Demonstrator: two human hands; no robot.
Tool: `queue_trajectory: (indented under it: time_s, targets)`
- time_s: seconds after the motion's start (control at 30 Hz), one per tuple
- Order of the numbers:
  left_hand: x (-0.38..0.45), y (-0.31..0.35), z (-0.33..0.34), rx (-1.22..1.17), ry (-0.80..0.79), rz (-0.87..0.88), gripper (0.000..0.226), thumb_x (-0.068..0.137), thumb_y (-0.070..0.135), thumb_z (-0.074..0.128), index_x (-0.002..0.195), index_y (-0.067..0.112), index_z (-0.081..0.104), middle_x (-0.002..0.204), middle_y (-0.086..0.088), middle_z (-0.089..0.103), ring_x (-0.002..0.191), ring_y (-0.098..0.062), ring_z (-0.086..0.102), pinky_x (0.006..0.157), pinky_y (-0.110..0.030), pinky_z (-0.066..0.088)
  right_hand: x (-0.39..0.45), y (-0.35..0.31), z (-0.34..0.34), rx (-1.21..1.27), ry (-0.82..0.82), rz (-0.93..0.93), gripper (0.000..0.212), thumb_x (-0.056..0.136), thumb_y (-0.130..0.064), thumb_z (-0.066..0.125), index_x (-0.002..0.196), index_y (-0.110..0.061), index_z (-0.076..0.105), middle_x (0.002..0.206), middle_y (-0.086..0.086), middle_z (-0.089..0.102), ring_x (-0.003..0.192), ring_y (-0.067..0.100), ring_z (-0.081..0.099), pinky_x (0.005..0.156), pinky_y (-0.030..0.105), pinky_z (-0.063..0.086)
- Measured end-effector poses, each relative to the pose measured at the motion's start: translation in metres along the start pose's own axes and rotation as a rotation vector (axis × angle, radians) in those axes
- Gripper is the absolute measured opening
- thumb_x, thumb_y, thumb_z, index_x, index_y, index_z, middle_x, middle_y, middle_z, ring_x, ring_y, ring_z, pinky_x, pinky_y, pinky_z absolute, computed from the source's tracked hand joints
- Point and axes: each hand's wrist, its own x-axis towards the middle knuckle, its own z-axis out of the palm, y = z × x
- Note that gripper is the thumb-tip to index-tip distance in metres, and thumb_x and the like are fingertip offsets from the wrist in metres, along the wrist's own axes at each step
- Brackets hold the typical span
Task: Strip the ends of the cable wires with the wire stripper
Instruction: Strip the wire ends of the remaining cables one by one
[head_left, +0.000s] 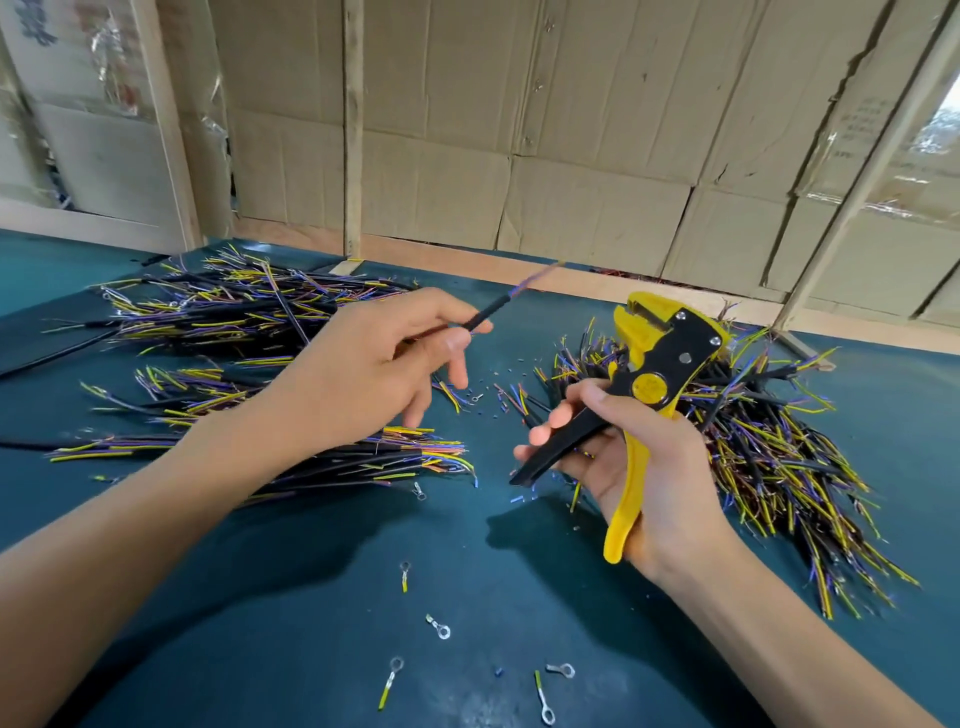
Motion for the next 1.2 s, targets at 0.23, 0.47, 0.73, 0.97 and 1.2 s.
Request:
queue_trajectory:
  time_s: [0.23,0.47,0.73,0.97,1.2]
  targets:
    - [-0.009,0.011,0.021,-0.794,-0.322,-0.3,0.026,0.1,0.016,0.049,0.12,0.005,0.061,0.079,-0.021,0.064,0.049,-0.03,0.065,0.042,-0.032,0.052,0.001,-0.005,0.005,-0.002,0.032,-0.089,0.016,0.082,-0.012,0.075,0.084,0.001,0.066,0.07,0.017,0.057,0.067,0.036,0.063,0.073,0.046,0.06]
    - [-0.013,0.016,0.026,-0.875,-0.668,-0.379,0.027,0.1,0.013,0.048,0.123,0.004,0.058,0.083,-0.029,0.067,0.062,-0.037,0.072,0.058,-0.039,0.059,-0.002,-0.018,0.004,-0.049,0.02,-0.175,0.004,0.084,-0.006,0.067,0.085,-0.002,0.067,0.073,0.017,0.057,0.066,0.028,0.057,0.066,0.043,0.056]
    - [-0.012,0.019,0.046,-0.585,-0.209,-0.273,0.014,0.09,0.019,0.069,0.094,0.006,0.07,0.083,-0.016,0.071,0.053,-0.021,0.06,0.038,-0.022,0.038,-0.007,-0.01,0.004,-0.303,0.0,-0.213,0.005,0.082,-0.008,0.076,0.078,-0.01,0.075,0.074,0.019,0.067,0.069,0.032,0.064,0.069,0.039,0.056]
    - [-0.008,0.021,0.045,-0.621,0.066,-0.271,0.013,0.092,0.013,0.065,0.087,0.004,0.072,0.079,-0.009,0.071,0.049,-0.012,0.048,0.039,-0.017,0.029,-0.008,-0.003,0.006,-0.331,0.008,-0.184,0.007,0.086,-0.005,0.073,0.079,-0.005,0.074,0.072,0.015,0.065,0.067,0.027,0.063,0.072,0.051,0.061]
    - [-0.007,0.02,0.03,-0.318,0.114,-0.15,0.015,0.095,0.013,0.065,0.084,0.004,0.069,0.063,0.004,0.066,0.044,-0.008,0.04,0.043,-0.017,0.033,-0.011,-0.009,0.007,-0.273,-0.136,0.079,0.013,0.08,-0.013,0.072,0.08,0.0,0.075,0.072,0.024,0.064,0.064,0.039,0.065,0.066,0.048,0.058]
